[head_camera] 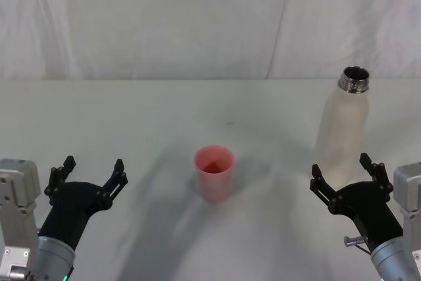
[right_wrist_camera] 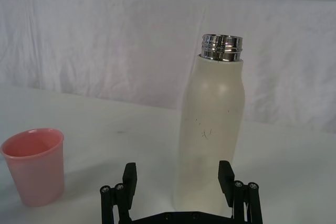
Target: Grasp the thermos with one hand and pour water into the cup lid.
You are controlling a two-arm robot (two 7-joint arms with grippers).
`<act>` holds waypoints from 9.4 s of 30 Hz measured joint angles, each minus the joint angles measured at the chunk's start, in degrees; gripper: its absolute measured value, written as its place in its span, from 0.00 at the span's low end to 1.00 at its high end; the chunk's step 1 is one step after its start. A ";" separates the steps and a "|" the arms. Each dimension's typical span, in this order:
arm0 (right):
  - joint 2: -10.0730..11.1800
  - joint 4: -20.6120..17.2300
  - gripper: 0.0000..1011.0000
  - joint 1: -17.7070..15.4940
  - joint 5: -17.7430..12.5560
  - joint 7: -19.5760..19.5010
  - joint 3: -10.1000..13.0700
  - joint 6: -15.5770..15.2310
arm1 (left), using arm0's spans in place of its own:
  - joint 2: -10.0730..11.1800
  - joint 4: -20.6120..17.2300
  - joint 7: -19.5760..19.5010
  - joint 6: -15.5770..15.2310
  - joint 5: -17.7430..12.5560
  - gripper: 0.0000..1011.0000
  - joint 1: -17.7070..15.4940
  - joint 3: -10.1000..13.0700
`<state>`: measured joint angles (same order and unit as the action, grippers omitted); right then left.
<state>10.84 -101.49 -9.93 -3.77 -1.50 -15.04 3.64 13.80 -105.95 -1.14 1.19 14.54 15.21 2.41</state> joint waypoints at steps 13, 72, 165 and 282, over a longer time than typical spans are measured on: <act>0.00 0.00 0.99 0.00 0.00 0.00 0.00 0.00 | 0.00 0.00 0.00 0.00 0.00 0.99 0.00 0.00; -6.35 9.56 0.99 9.41 -1.94 7.81 6.69 -2.10 | 0.00 0.00 0.00 0.00 0.00 0.99 0.00 0.00; -6.44 20.50 0.94 19.47 -2.06 9.93 5.30 -2.39 | 0.00 0.00 0.00 0.00 0.00 0.99 0.00 0.00; 5.28 17.30 0.94 26.33 54.65 4.02 -16.71 -8.95 | 0.00 0.00 0.00 0.00 0.00 0.99 0.00 0.00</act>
<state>16.13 -84.20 16.41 50.88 2.52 -31.75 -5.31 13.81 -105.95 -1.14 1.19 14.54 15.21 2.41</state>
